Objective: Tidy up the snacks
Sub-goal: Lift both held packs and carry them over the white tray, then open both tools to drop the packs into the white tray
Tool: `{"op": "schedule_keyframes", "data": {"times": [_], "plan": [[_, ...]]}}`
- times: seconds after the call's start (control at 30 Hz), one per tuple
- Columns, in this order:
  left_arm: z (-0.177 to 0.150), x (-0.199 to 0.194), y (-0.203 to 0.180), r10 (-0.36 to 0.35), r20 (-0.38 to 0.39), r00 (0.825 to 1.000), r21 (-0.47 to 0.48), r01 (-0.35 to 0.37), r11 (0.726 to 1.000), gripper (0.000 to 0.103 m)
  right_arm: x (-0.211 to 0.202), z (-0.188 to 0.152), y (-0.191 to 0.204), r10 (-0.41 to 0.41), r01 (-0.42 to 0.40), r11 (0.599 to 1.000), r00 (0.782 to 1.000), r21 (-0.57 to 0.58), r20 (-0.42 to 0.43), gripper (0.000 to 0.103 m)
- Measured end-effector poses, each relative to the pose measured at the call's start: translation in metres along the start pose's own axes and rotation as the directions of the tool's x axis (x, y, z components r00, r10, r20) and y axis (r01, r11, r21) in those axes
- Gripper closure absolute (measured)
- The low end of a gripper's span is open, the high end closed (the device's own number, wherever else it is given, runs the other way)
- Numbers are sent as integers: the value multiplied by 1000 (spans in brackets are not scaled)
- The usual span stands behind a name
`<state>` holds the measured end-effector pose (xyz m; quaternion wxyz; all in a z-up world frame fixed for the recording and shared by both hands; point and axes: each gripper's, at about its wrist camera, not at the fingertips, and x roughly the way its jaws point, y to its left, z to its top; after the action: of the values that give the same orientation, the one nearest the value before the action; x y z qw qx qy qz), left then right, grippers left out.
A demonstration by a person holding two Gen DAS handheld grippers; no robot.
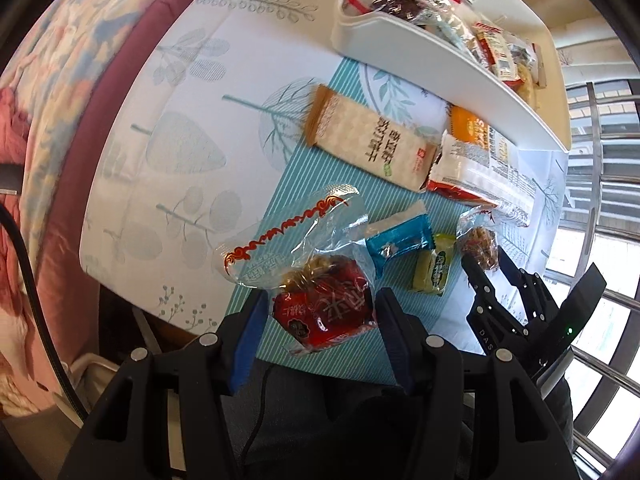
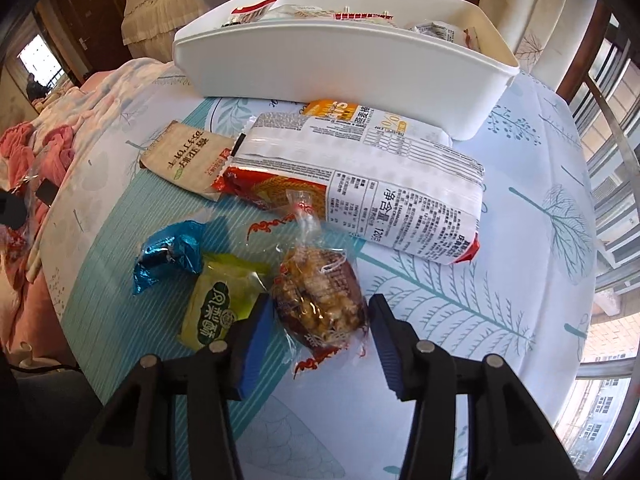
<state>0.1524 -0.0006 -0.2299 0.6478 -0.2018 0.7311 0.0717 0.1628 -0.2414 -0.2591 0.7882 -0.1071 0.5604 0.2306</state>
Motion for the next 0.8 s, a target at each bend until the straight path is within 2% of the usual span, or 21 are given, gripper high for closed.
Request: {"op": "schedule_keyframes", "data": {"times": [0.23, 0.5, 0.63, 0.8], "plan": [[27, -18, -15, -16, 17, 1000, 87, 14, 996, 49, -24, 14, 2, 24, -27, 999, 998, 43, 65, 54], [62, -52, -36, -22, 97, 995, 202, 2, 979, 49, -48, 51, 10, 60, -74, 994, 986, 83, 157, 54], [84, -64, -42, -63, 120, 991, 222, 35, 974, 49, -59, 75, 15, 68, -89, 992, 975, 92, 211, 54], [110, -83, -50, -138, 187, 972, 254, 88, 963, 49, -71, 106, 16, 72, -106, 989, 956, 107, 283, 54]]}}
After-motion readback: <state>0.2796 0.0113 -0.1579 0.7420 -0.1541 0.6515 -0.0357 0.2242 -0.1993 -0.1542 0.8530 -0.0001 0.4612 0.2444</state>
